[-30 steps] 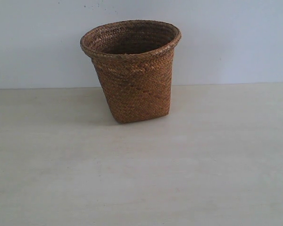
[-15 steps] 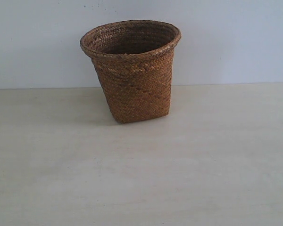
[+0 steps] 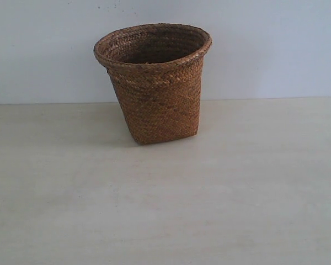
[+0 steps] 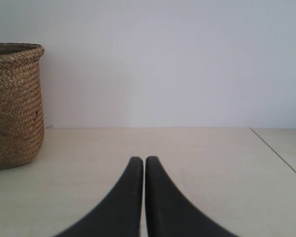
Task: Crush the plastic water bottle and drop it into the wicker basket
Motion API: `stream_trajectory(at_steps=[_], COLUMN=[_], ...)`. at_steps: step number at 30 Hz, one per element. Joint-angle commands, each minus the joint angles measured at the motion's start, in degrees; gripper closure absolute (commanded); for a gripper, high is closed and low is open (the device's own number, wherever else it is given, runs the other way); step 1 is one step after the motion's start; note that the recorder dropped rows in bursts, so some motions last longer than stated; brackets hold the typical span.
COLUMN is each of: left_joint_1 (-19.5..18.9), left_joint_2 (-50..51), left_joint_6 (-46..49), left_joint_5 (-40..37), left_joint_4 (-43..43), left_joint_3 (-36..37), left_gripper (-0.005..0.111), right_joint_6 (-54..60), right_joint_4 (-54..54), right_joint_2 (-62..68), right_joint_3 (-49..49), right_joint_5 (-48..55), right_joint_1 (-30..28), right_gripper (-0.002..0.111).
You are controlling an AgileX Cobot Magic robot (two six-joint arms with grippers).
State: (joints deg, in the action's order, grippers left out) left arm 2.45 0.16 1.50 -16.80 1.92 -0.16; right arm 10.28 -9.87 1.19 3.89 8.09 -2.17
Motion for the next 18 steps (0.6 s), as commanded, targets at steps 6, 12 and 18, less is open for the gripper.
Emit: stream_trajectory(at_steps=[6,12,18], left_joint_1=[-0.19,-0.19,-0.19], left_joint_2=[-0.16,-0.16,-0.16], left_joint_6=[-0.2,-0.2,-0.2], left_joint_5=[-0.13,-0.13,-0.13], left_joint_4=[0.32,0.32,0.21], left_joint_3=[0.16,0.16,0.16], left_gripper=[0.102,0.102,0.102], right_joint_6=[0.33,-3.0,-7.22], right_joint_4=[-0.1,0.48,3.19], right_joint_2=[-0.14,-0.14,-0.14], right_joint_3=[-0.01,-0.01,-0.01], right_joint_5=[-0.61,2.43,4.06], right_joint_1=[-0.1,-0.1,-0.1], right_gripper=[0.108,0.108,0.108])
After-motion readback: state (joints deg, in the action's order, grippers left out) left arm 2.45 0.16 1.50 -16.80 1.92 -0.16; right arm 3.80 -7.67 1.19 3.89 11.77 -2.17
